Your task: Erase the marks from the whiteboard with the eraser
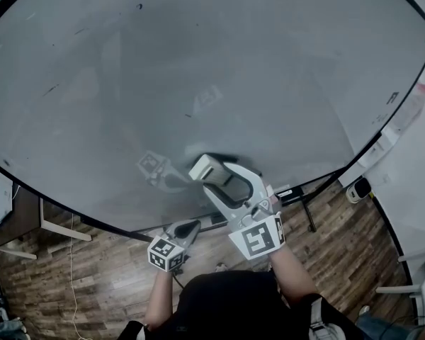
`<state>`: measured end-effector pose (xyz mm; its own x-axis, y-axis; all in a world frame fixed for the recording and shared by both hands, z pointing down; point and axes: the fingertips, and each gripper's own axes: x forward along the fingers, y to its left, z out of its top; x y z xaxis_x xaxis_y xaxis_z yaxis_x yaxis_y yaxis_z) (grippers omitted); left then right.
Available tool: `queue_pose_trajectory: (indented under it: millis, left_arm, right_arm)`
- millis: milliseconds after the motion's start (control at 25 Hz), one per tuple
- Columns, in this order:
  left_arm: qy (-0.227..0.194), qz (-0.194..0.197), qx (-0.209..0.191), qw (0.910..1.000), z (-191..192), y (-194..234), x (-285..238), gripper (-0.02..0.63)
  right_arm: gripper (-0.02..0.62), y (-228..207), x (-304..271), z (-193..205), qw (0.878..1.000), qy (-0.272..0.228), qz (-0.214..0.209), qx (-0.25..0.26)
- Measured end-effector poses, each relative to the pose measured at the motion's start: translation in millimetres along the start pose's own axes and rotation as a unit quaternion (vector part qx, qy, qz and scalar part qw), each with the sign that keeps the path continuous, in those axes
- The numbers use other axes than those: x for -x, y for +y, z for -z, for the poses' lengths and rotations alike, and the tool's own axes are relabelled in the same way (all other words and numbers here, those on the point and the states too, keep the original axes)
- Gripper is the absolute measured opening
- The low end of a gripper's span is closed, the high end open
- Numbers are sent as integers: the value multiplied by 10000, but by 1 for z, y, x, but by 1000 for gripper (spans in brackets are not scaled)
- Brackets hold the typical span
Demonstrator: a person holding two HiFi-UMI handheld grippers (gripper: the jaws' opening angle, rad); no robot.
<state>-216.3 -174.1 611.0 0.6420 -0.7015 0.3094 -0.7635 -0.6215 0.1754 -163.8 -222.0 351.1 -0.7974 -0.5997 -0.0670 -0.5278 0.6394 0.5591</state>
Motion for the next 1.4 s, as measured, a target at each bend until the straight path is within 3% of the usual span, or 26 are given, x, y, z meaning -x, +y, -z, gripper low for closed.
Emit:
queue_pose_trajectory:
  millis: [440,720,1000,1280,1400]
  left_arm:
    - [41,-75,27,10000,4,-5,5,14]
    - [58,-8,-50,10000,0,-10,-1,14]
    - [110,207,-43,9997,0,-18,-14,14]
    - [77,275,26,9996,1,-20,-18,14]
    - [116,248,11,9996,3,-18,-17,14]
  right_arm:
    - [229,-21,13,2,9997,-174,145,-118]
    - [229,-66,39,16,9979,-81,633,-103]
    - [229,-115,67,32,9858,-339,1425,-821]
    - [227,-104,61,27,9856,-476,1456,-713]
    - [229,-77,52,45,9944,238,990,-296]
